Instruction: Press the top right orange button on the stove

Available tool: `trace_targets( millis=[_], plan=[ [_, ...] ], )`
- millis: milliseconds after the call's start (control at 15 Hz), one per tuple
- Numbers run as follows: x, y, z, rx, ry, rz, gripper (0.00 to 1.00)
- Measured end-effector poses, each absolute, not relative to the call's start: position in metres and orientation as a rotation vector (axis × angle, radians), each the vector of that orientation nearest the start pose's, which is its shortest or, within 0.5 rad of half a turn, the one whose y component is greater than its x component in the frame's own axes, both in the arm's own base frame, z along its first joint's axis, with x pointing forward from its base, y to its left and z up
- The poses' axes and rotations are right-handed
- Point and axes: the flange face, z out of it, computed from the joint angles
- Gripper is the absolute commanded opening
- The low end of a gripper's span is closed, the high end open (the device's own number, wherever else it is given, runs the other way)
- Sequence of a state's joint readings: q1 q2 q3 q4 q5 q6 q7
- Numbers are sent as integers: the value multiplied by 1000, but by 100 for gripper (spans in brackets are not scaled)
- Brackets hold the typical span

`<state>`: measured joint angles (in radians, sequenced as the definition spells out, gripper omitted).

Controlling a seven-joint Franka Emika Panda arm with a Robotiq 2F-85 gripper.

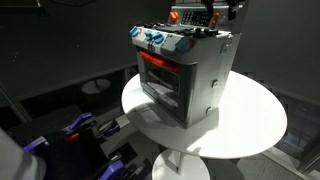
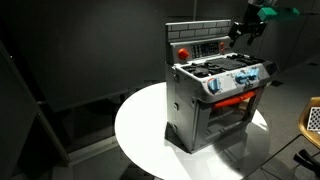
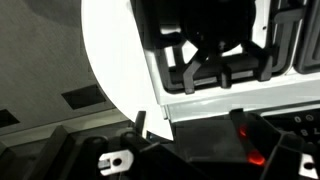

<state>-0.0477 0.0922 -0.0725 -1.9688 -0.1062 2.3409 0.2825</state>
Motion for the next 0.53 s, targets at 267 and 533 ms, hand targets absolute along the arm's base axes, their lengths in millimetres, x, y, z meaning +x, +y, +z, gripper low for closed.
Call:
trace_targets(
  millis=[267, 533],
  plan=[
    [568, -72, 479, -3136, 448, -303, 100],
    [522, -70, 503, -3155, 363, -124, 100]
  ],
)
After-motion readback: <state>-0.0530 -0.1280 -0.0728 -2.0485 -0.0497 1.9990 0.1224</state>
